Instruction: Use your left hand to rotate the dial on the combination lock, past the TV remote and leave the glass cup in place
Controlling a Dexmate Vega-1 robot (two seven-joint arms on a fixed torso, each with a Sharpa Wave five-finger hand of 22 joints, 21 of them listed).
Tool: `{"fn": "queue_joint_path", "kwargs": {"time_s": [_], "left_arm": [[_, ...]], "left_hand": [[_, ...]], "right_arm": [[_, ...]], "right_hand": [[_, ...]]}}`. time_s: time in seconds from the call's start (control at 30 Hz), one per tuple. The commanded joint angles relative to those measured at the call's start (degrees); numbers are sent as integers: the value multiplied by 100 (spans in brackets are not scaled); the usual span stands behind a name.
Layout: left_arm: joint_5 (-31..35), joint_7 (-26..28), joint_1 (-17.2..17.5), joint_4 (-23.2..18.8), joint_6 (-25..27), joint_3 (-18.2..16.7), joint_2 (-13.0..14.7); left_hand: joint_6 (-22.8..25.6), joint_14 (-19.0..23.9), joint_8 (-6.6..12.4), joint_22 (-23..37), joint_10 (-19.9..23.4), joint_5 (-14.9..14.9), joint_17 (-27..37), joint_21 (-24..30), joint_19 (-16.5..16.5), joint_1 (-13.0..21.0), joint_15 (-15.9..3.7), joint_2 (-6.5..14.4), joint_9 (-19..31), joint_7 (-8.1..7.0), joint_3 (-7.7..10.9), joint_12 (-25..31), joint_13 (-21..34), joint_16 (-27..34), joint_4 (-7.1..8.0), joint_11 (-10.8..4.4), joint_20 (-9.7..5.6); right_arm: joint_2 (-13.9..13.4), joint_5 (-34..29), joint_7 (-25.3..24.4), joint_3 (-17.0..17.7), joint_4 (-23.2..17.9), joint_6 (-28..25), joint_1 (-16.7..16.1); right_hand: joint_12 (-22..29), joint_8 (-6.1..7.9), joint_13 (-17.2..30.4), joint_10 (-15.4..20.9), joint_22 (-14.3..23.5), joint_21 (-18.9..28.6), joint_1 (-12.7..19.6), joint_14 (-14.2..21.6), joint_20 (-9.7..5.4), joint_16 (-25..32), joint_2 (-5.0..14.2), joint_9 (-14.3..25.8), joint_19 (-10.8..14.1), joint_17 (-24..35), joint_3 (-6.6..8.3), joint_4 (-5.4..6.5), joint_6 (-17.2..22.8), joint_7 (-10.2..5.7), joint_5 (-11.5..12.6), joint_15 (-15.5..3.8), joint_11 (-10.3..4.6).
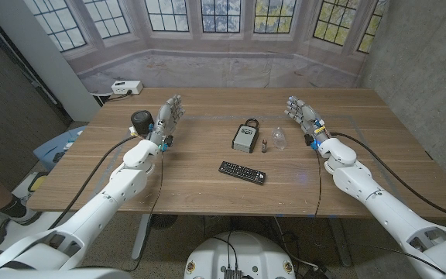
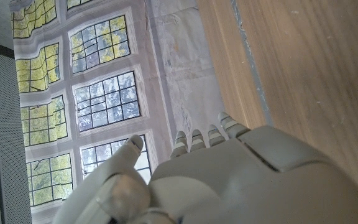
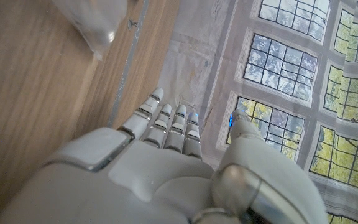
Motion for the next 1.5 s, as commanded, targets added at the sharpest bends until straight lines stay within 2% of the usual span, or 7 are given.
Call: {"fn": "queue_joint_path", "kwargs": {"time_s": [0.03, 0.33, 0.63, 0.77, 1.1, 1.23, 1.5], "left_arm": [[-14, -14, 134, -347, 36, -100, 229], [1, 156, 442, -914, 244, -178, 501], [77, 131, 547, -1199, 333, -157, 667], [81, 51, 555, -1272, 329, -144, 711], [110, -195, 442, -1277, 269, -103, 774], [216, -276, 334, -1233, 251, -41, 796], [429, -491, 109, -1087, 158, 100, 821]], "left_hand": [[-50, -42, 21, 6, -43, 36, 17, 30, 13, 69, 17, 0, 16, -8, 50, 26, 10, 23, -27, -1, 36], [-78, -38, 3, 5, -33, 31, 12, 16, 18, 101, 53, -2, 15, 7, 79, 14, 9, 7, -70, 26, 45], [-88, -43, -5, 5, -17, 23, 7, 1, 17, 137, 55, -8, 13, -2, 107, 5, 8, -10, -119, 20, 45], [-96, -106, -11, 6, -52, 14, 7, -25, -22, 180, 99, -5, 11, -22, 139, -25, 7, -39, -170, -30, 96], [-73, -140, -6, 8, -11, 2, 8, -43, -41, 232, 123, -8, 9, -72, 176, -28, 5, -46, -235, -85, 113], [-77, -156, -10, 9, 34, -4, 8, -50, -52, 256, 146, -12, 9, -88, 191, -20, 3, -49, -266, -124, 118], [-138, -210, -31, 11, 87, -15, 10, -75, -109, 292, 174, -19, 8, -121, 215, -19, 1, -60, -315, -148, 151]], "right_arm": [[-26, -86, 132, -90, 17, 33, 21], [-137, -134, 49, -85, -234, -12, -115], [-227, -169, -15, -72, -428, -7, -271], [-258, -205, -56, -69, -488, 10, -322], [-289, -349, -175, -72, -566, 98, -356], [-295, -391, -223, -69, -594, 123, -370], [-340, -468, -393, -39, -770, 121, -471]], "right_hand": [[36, 44, 11, 64, 14, 36, 59, 50, -62, 31, 15, 14, 33, 27, 38, -18, 49, 1, 25, -89, 8], [43, 62, 10, 64, 14, 43, 91, 50, -66, 34, 25, 11, 34, 16, 52, -41, 62, 0, 31, -93, -16], [51, 74, 10, 72, 13, 47, 117, 47, -66, 34, 28, 9, 33, 8, 63, -59, 76, 3, 36, -89, -4], [54, 76, 10, 74, 13, 49, 136, 47, -64, 34, 29, 8, 34, 2, 71, -71, 75, 8, 40, -88, 9], [60, 84, 9, 81, 13, 54, 179, 51, -61, 34, 21, 6, 37, -10, 84, -100, 81, 11, 46, -95, 10], [61, 87, 9, 81, 13, 55, 197, 54, -62, 35, 19, 5, 39, -15, 91, -110, 86, 10, 48, -97, -27], [66, 95, 8, 90, 13, 57, 227, 49, -62, 34, 16, 4, 39, -22, 99, -122, 101, 9, 52, -99, -6]]}}
